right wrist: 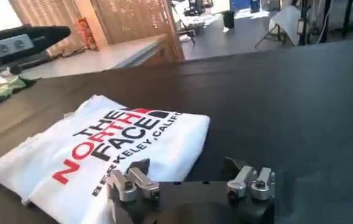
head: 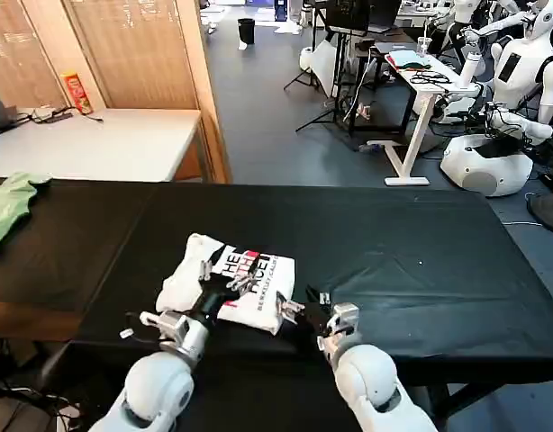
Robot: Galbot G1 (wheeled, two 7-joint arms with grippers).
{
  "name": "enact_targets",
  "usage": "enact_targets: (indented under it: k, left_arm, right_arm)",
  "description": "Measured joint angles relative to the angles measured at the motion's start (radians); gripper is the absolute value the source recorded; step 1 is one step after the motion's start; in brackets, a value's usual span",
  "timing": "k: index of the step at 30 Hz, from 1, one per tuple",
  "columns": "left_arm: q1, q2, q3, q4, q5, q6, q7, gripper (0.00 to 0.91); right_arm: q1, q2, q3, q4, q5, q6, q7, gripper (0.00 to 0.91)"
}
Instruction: Fold and organize the clothes.
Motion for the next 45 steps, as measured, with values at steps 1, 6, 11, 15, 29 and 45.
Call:
enact_targets:
  k: [1,6,11,15,29,45]
  left_arm:
    - [0.005,0.002,-0.004,-0.001,0.0,-0.002,0.0,0.878]
    - [0.025,0.004,-0.02,-0.014,0.0,-0.01,-0.005,0.878]
    - [0.045,0.003,-0.031,-0.02,0.005,-0.018,-0.006,0.878]
    - [0.058,0.0,-0.041,-0.02,0.008,-0.025,-0.007,0.878]
    - [0.107,0.014,-0.099,-0.006,0.009,-0.033,-0.005,0.878]
    - [0.193,0.061,-0.118,-0.058,0.012,-0.052,-0.063,0.878]
  right_arm:
    - [0.003,0.007,-0.001,-0.007,0.002,-0.001,0.002,0.536]
    - [0.012,0.033,-0.003,-0.031,0.014,-0.003,0.009,0.098]
    - [0.02,0.036,0.005,-0.035,0.016,-0.008,0.008,0.029]
    - [0.035,0.02,0.024,-0.038,0.021,-0.012,0.0,0.02]
    - [0.092,-0.161,0.125,-0.02,-0.001,-0.049,-0.113,0.878]
    - [-0.232,-0.17,0.164,0.153,-0.296,0.335,0.028,0.878]
